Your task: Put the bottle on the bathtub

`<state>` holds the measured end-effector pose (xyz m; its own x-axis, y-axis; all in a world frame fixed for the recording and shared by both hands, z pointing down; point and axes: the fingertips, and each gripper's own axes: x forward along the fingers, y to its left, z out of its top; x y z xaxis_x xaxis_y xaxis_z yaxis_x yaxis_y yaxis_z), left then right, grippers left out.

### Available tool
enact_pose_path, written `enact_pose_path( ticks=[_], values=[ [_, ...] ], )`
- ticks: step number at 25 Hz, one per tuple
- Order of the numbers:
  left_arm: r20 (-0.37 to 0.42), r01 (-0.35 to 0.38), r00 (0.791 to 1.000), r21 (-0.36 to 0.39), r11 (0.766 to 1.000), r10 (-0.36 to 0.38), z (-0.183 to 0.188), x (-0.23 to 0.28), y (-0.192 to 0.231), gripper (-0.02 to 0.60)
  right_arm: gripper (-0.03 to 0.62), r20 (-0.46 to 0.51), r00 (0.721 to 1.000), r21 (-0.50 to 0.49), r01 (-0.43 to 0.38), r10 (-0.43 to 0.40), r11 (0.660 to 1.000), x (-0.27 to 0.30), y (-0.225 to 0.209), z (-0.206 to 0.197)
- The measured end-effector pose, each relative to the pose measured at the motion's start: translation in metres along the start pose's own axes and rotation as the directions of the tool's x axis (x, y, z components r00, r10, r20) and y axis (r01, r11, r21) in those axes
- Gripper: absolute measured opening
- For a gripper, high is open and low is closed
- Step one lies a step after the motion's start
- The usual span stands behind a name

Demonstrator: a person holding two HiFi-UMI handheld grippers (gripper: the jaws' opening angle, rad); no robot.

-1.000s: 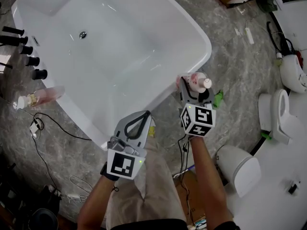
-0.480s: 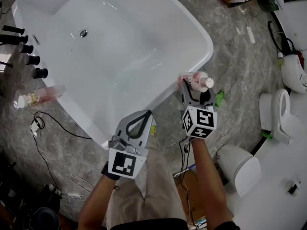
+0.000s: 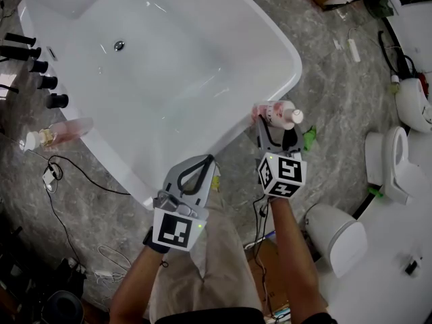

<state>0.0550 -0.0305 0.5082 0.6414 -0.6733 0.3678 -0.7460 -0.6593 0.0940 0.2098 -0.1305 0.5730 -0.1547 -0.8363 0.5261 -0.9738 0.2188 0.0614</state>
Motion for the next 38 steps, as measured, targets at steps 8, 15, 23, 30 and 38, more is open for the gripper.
enact_pose_path(
  ticks=[8,15,23,30,38],
  values=[
    [0.007,-0.004,1.0,-0.001,1.0,0.004,0.0,-0.002,0.001,0.017,0.282,-0.008,1.0,-0.003,0.005,-0.005,1.0,-0.004,0.001,-0.005],
    [0.003,0.002,1.0,0.001,1.0,-0.002,-0.001,-0.003,-0.001,0.017,0.278,-0.009,1.0,0.006,0.01,-0.01,1.0,-0.01,0.0,-0.009],
    [0.003,0.006,1.0,0.004,1.0,-0.006,0.0,-0.004,0.0,0.017,0.271,-0.015,1.0,0.017,0.016,-0.015,1.0,-0.018,0.001,-0.017],
    [-0.009,0.021,1.0,0.012,1.0,-0.021,0.003,-0.02,-0.001,0.017,0.238,-0.031,0.999,0.025,0.042,-0.041,0.999,-0.037,0.004,-0.02],
    [-0.057,0.133,0.99,0.057,0.989,-0.13,0.046,-0.08,-0.016,0.017,0.061,-0.062,0.989,0.125,0.142,-0.135,0.982,-0.133,0.006,0.032]
  ],
)
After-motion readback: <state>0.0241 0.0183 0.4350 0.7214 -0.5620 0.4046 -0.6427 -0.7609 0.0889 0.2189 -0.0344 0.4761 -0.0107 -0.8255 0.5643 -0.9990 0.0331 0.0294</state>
